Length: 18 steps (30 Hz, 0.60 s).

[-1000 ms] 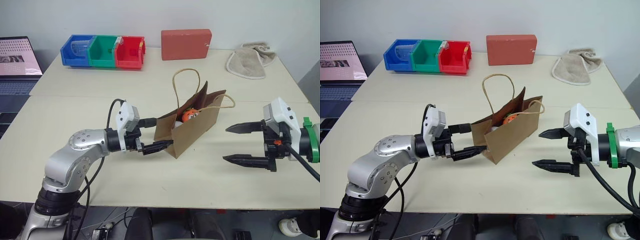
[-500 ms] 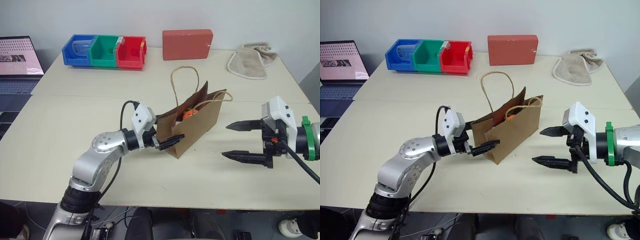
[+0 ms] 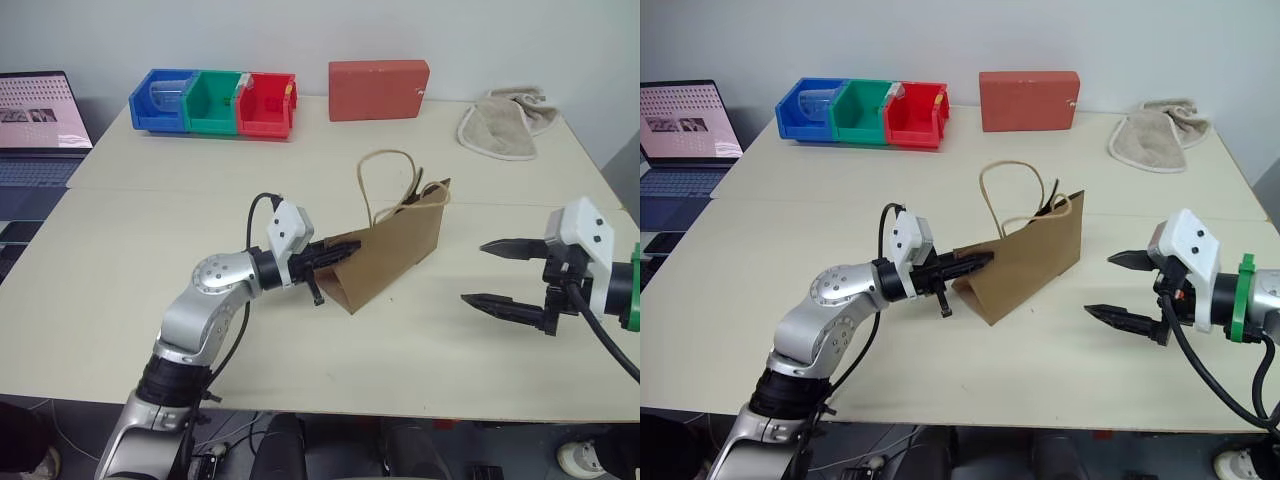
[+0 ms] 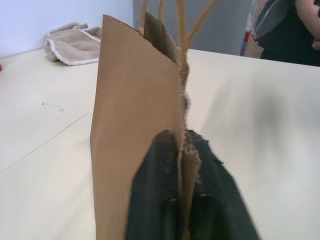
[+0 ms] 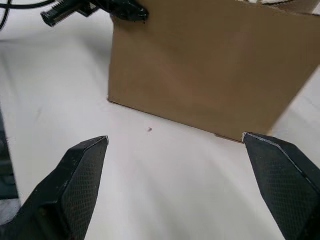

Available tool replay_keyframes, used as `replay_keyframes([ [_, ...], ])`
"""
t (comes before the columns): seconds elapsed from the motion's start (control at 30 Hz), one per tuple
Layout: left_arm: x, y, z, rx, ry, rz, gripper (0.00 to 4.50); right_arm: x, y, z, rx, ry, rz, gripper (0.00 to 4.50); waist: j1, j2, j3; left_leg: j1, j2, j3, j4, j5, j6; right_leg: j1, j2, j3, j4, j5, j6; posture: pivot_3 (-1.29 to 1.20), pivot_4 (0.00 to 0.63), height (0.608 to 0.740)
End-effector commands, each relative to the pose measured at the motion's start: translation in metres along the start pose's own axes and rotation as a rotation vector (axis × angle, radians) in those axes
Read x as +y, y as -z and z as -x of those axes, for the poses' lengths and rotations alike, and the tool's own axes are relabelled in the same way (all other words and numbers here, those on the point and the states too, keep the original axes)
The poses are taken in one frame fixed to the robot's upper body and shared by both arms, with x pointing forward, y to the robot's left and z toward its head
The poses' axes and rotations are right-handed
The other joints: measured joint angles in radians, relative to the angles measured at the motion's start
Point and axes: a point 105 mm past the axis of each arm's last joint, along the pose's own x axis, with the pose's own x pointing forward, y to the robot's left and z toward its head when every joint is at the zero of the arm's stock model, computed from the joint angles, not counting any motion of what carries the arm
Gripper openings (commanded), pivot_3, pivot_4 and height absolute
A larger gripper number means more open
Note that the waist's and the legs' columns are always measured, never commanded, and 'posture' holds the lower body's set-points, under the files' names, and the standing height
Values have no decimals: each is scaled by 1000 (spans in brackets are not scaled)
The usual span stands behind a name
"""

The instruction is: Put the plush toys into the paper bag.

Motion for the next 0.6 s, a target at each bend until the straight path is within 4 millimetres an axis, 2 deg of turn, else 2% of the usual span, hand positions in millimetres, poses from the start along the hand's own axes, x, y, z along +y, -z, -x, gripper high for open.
replay_keyframes([
  [0.03,6,-7,-1,-20,81,-65,25,-5,-10,12,-49,104,82,4500,0,0,0,0,0,0,0,0,0,0,0,0,0,0,0,0,150,740],
  [0.13,16,-14,-3,-24,185,-98,25,-5,-6,22,-33,144,101,4500,2,0,0,0,0,0,0,0,0,1,0,0,0,0,0,0,150,740],
  [0.27,29,-28,-5,-55,320,-53,25,-4,-1,42,-9,186,81,4500,2,0,0,0,-1,-1,1,0,0,1,0,-1,0,0,0,0,150,740],
  [0.43,34,-29,-14,-38,406,-81,25,-4,8,57,27,248,51,4500,-1,0,0,1,-1,-1,0,0,0,2,0,-1,0,0,0,0,150,740],
  [0.6,34,-24,-26,-16,447,-133,25,1,12,58,35,252,31,4500,-3,0,0,1,-1,-1,0,0,0,3,0,-1,0,0,0,0,150,740],
])
